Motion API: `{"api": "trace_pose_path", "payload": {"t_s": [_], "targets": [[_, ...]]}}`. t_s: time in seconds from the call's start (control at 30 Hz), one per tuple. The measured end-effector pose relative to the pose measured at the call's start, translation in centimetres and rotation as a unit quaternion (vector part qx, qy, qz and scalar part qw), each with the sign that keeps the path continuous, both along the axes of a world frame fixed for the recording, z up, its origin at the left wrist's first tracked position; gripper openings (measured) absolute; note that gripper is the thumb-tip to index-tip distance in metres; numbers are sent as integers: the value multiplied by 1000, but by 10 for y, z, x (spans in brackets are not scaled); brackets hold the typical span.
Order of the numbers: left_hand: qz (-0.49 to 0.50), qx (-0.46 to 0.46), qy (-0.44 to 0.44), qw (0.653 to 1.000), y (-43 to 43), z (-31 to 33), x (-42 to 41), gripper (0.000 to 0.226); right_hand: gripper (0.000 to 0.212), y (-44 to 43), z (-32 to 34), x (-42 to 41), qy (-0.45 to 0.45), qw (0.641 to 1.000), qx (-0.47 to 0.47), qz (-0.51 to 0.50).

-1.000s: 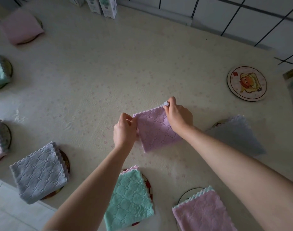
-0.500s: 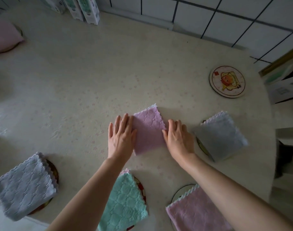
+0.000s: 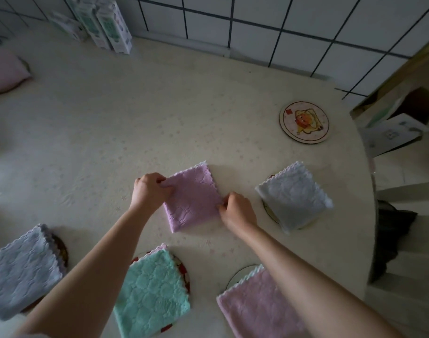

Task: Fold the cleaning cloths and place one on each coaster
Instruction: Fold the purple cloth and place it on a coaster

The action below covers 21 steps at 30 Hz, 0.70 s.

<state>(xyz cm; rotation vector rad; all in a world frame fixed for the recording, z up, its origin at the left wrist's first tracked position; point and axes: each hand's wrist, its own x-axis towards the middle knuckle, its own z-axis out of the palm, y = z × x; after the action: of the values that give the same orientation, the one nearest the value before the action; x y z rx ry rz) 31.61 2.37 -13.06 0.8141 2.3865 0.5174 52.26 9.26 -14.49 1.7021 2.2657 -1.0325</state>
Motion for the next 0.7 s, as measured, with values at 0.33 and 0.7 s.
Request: {"api": "trace_pose_path", "payload": {"t_s": [0.33,0.7], "targets": [[202,241,-361,878,22,41,77,16,13,72,41,89,250,960,-86,-94],[220,260,-349,873,180,43,196,17,10,234,64,208,259,954,-75,-127]]}}
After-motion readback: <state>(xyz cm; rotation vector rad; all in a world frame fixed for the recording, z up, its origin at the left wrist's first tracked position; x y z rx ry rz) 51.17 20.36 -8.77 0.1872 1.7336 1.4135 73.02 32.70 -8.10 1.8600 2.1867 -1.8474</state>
